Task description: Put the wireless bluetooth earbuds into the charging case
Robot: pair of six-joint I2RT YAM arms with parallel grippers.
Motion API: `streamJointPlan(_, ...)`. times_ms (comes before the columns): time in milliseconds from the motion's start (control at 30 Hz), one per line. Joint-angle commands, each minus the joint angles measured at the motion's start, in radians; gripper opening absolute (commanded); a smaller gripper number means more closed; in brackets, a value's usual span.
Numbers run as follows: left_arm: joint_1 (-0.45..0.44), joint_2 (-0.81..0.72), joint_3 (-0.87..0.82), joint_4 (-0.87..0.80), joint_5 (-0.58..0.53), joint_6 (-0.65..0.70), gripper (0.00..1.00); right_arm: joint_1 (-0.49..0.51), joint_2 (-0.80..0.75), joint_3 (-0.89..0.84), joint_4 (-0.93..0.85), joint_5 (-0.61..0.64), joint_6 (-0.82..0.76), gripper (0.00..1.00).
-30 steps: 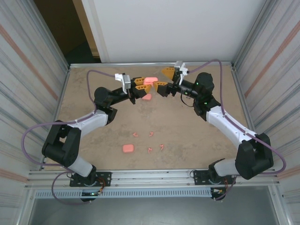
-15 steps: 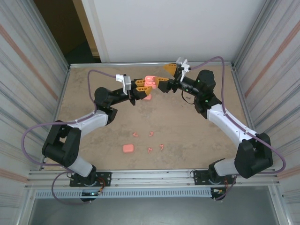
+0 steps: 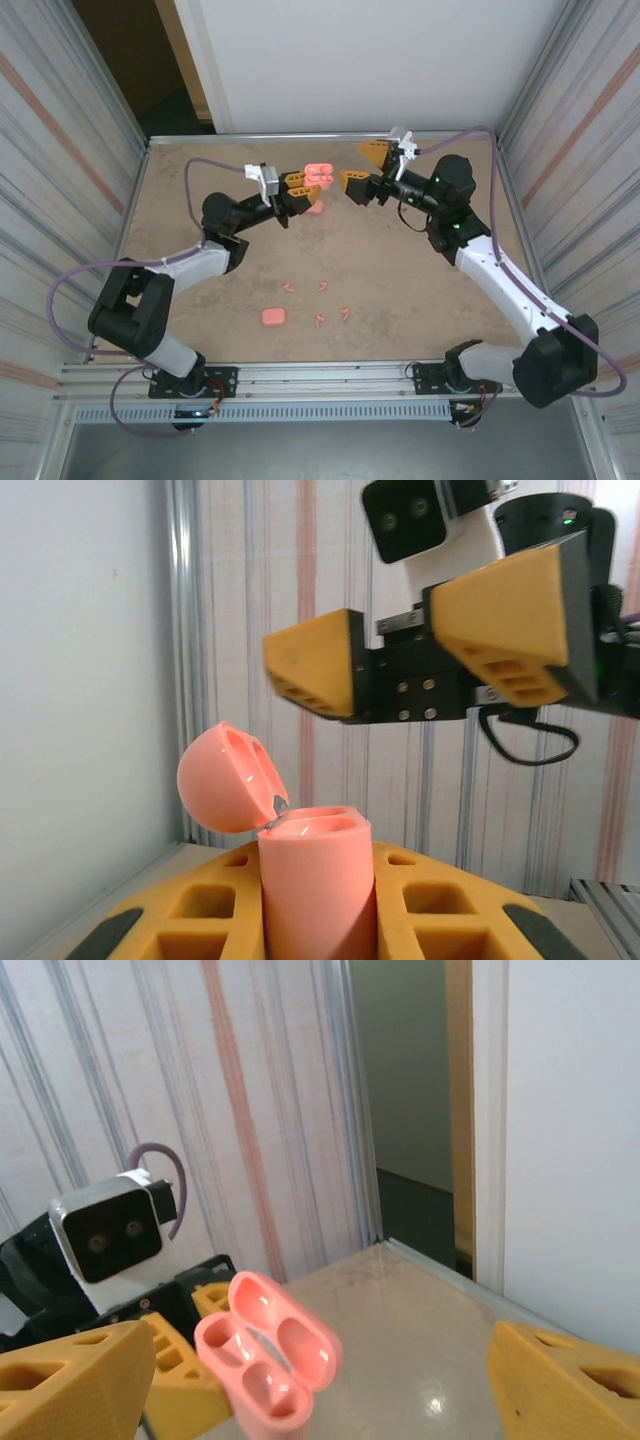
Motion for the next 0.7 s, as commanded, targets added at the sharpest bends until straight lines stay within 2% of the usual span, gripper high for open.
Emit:
streamJointPlan(0, 0.026, -0.051, -0.034, 0.098, -0.054, -0.005, 0.0, -0.001, -0.054, -0.015, -0.192, 0.067, -0.02, 0.85)
streamJointPlan(233, 0.071, -0.084, -0.084, 0.126, -0.071, -0.026, 0.0, 0.04, -0.085, -0.075, -0.384, 0.154, -0.005, 0.81)
streamJointPlan(667, 0.131, -0.246, -0.211, 0.126, -0.18, -0.025, 0.0, 0.166, 0.02, -0.086, -0.604, 0.213, -0.007, 0.73)
